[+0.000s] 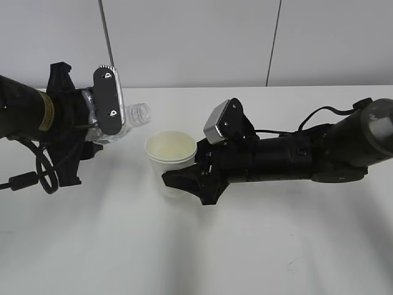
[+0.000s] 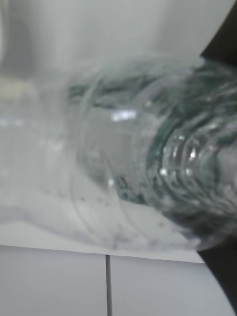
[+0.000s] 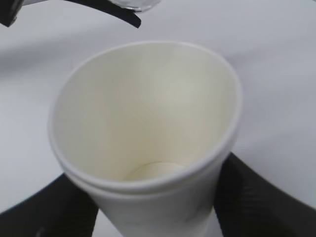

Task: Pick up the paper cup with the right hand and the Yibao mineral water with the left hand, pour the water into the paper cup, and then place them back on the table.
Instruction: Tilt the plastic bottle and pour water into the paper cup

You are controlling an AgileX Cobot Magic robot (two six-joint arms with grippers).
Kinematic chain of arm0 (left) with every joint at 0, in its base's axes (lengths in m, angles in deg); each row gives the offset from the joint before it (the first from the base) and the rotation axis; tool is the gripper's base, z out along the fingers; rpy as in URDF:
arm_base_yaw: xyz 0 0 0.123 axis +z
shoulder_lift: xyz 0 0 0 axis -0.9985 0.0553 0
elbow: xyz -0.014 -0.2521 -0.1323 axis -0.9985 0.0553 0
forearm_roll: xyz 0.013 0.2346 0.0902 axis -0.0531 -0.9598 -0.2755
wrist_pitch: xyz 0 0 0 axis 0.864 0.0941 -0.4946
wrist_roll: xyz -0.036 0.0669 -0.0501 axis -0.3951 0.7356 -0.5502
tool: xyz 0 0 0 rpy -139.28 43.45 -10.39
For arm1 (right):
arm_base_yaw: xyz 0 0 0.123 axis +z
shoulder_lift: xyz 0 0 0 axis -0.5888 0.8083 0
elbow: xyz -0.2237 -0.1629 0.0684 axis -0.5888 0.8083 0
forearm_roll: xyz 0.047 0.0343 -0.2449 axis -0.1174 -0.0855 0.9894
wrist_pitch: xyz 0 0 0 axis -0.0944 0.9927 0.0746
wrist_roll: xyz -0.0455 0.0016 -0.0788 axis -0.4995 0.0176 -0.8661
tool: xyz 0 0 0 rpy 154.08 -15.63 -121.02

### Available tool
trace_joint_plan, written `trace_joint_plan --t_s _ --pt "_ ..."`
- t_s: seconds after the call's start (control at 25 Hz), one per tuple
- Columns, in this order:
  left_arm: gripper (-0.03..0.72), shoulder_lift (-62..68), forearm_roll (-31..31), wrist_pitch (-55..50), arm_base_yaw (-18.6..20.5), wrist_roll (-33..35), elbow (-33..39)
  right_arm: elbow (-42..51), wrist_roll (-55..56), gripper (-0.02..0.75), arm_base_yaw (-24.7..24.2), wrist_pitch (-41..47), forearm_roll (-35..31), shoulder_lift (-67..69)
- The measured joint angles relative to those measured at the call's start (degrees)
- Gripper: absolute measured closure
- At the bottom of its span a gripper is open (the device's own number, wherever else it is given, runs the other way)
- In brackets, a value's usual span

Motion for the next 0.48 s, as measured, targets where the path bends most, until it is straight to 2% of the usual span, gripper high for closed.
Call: trace_joint_plan --t_s 0.48 --pt "0.314 0.0 -3.14 -4.89 -2.31 0.0 -2.28 -0.27 0.0 0.232 0.0 0.0 0.0 0.0"
